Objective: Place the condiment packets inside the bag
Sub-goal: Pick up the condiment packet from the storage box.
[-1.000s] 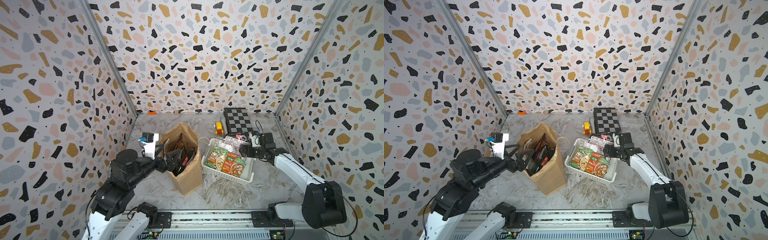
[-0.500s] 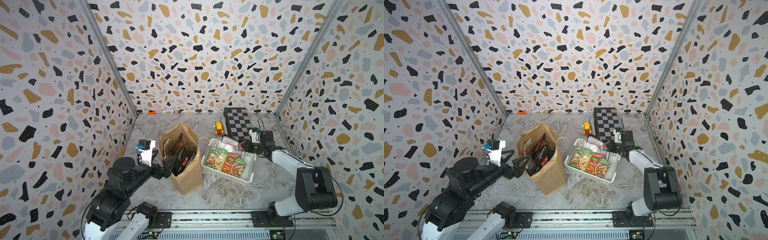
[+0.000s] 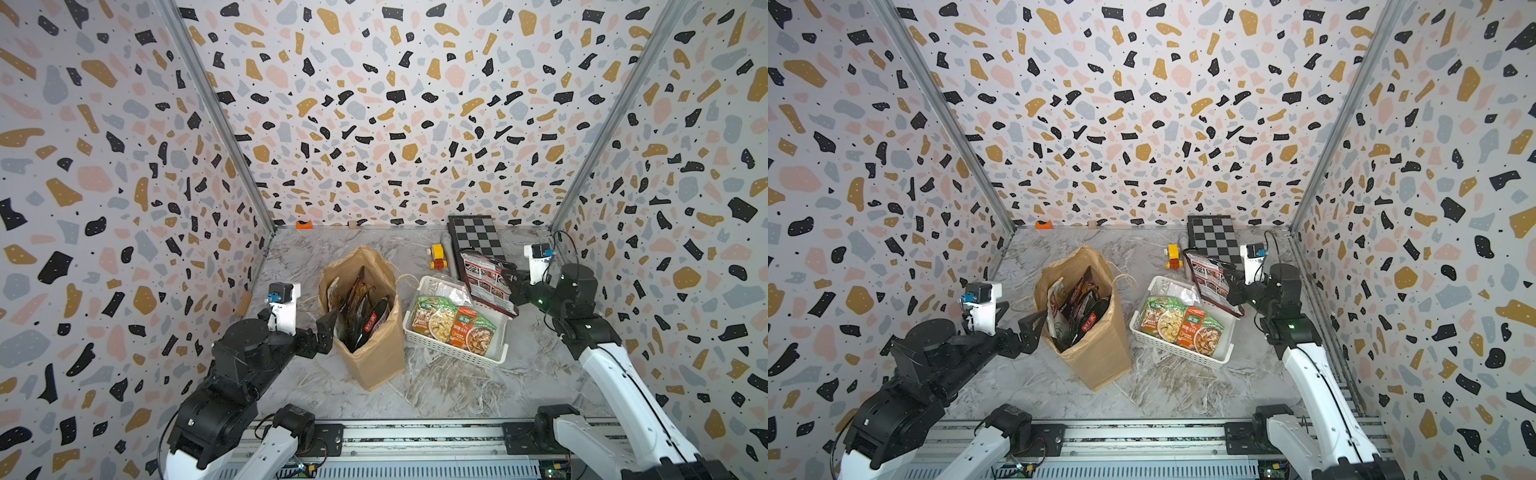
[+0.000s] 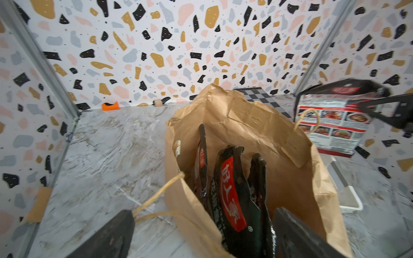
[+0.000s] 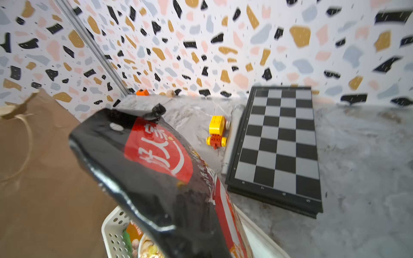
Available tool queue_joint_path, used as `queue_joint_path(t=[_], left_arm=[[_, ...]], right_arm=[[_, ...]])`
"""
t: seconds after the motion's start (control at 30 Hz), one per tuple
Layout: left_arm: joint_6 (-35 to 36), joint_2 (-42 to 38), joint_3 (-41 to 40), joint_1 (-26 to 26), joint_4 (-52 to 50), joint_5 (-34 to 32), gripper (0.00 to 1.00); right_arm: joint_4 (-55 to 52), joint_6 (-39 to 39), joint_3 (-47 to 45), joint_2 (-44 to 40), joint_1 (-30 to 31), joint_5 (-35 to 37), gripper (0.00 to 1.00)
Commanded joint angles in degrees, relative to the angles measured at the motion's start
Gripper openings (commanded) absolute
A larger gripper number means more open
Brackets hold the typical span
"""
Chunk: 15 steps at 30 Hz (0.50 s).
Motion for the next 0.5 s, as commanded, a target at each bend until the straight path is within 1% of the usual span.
queue_joint_path(t=[0.0,0.07,0.13,0.2,0.27,0.33,0.4,0.47], left_arm=[[-0.1,0.5,1.8,0.2,-2.2,-7.8,1.0],[0.7,-0.3,1.8,0.2,-2.3,-7.7,1.0],[3.2,-1.9,1.4,0.1,0.1,-3.5,1.0],[4.6,-3.7,0.3,0.1,5.7,1.1,1.0],[5.6,-4.8,-1.4,0.1,14.2,9.0,1.0],[4.6,-4.3,-2.5,0.2,24.4,18.1,1.0],[0.1,-1.4,-2.3,0.1,35.0,26.3,1.0],[-4.7,4.6,1.1,0.1,41.1,32.9,1.0]], right_arm=[[4.3,-3.8,4.6,-4.0,0.5,-4.4,0.0],[2.0,-4.2,9.0,-3.6,0.7,-7.9,0.0],[-0.2,-3.5,13.9,-2.5,0.9,-12.2,0.0],[-0.8,-1.3,18.4,-1.4,1.3,-16.9,0.0],[-0.6,2.3,22.9,-0.3,1.6,-21.0,0.0],[-1.7,5.5,26.6,0.7,2.0,-24.3,0.0],[-2.7,8.2,29.1,0.9,2.7,-26.2,0.0],[-2.6,10.3,30.2,0.3,3.6,-27.5,0.0]])
